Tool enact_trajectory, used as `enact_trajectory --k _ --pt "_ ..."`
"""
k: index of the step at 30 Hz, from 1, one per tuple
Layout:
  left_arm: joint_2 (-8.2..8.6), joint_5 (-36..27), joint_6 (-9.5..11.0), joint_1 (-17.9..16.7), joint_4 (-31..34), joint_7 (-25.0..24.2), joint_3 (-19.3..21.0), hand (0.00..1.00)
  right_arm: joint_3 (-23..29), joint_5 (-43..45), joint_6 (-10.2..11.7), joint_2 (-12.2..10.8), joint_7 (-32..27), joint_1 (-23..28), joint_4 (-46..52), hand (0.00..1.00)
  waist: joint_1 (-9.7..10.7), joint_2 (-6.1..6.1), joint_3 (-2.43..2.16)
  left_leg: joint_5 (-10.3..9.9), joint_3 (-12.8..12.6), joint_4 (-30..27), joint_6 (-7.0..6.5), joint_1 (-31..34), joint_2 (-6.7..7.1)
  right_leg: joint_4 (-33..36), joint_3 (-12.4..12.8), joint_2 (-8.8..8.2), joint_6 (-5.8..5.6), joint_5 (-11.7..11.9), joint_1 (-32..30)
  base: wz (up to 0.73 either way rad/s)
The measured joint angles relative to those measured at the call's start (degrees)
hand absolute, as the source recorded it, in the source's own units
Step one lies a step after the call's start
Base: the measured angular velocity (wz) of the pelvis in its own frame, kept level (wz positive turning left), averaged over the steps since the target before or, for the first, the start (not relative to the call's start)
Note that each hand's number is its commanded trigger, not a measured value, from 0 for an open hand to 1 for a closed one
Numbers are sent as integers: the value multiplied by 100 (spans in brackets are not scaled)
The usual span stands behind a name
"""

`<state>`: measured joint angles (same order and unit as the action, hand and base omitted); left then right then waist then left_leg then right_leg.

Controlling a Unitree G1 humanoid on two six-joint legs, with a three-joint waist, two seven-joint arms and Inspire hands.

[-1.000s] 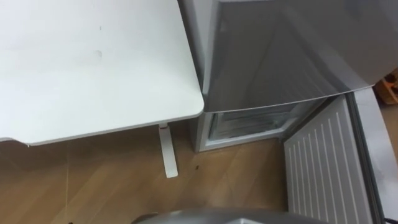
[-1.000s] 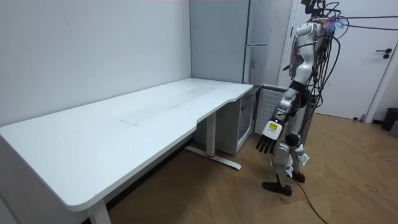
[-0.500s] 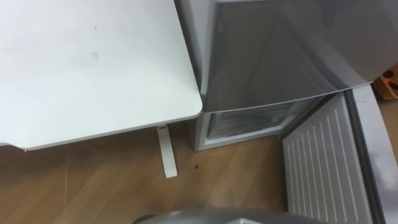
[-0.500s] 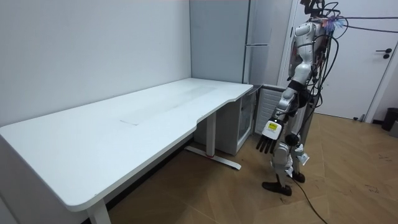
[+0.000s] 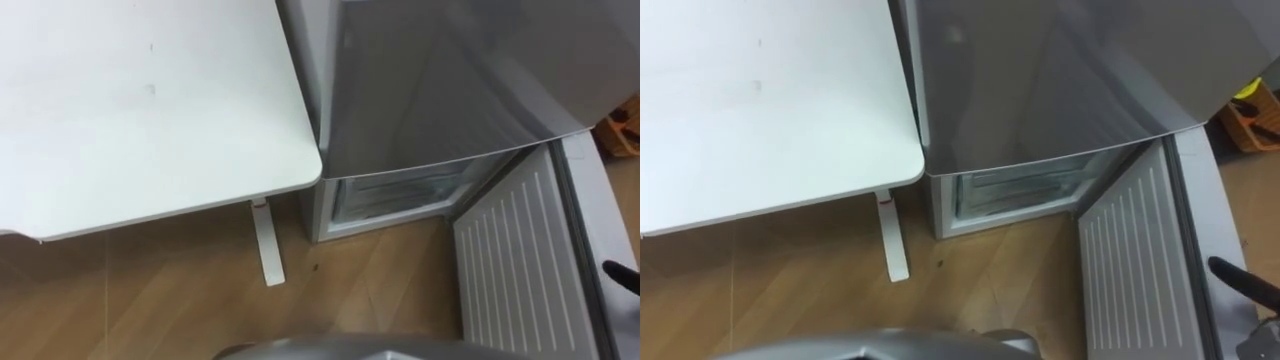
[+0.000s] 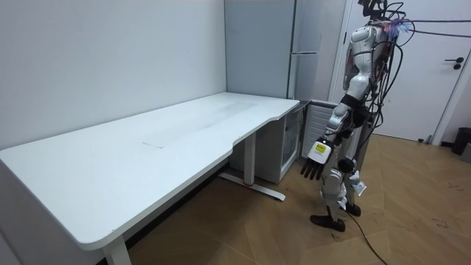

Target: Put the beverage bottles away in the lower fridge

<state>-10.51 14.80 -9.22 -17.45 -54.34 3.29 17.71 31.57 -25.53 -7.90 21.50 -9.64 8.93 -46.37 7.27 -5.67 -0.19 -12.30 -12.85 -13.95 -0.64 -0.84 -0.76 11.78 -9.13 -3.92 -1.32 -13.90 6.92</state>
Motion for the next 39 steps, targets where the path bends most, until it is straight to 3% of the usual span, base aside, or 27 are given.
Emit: enact_trajectory --k 4,6,10,15,23,26,30,32,39 --pt "-4 -6 6 25 -5 -23 -12 0 -167 -201 31 14 155 23 21 0 -86 24 15 -5 -151 39 8 -67 -46 2 144 30 5 46 -7 -24" --pt "2 -4 24 46 -5 -72 -123 0 -287 -251 29 11 235 52 172 0 -143 32 -1 -18 -271 39 -1 -66 -65 8 291 47 -2 76 -64 -25" --pt "-83 -1 18 135 -47 -183 -317 0 -568 -398 36 -32 343 147 509 0 -133 62 -15 -39 -294 -55 -34 58 -80 10 308 51 -21 131 -163 -7" --pt "-202 -24 -11 406 -281 -253 -813 0 -1228 -746 19 -89 669 299 1319 0 -205 95 -35 -27 -381 -56 -75 90 -122 -10 416 50 -57 207 -229 -9" --pt "-221 -54 -79 570 -396 -348 -1234 0 -2501 -801 -96 -235 1554 577 2379 0 -356 59 -9 -33 -596 -82 -59 55 -249 -6 422 128 -8 330 -264 -18" --pt "-212 -57 -71 700 -418 -393 -1403 0 -2980 -905 -96 -276 2111 549 2725 0 -619 84 -15 -35 -570 -88 -51 65 -254 -19 419 172 7 390 -294 -15" --pt "-188 -52 -118 794 -418 -385 -1688 0 -3919 -1069 -136 -446 2854 265 3327 0 -805 150 -13 -23 -450 -95 -52 67 -239 -24 323 191 15 397 -257 8" --pt "-175 -55 -128 780 -488 -368 -1702 0 -4043 -1202 -296 -477 2999 319 3545 0 -872 181 -9 -21 -363 -89 -52 51 -221 -31 233 192 10 401 -204 24" --pt "-158 -47 -243 770 -755 -230 -1991 0 -4112 -1448 -345 -450 3272 367 3546 0 -859 201 -2 -11 -206 -90 -38 71 -192 -123 86 194 11 402 -105 12"
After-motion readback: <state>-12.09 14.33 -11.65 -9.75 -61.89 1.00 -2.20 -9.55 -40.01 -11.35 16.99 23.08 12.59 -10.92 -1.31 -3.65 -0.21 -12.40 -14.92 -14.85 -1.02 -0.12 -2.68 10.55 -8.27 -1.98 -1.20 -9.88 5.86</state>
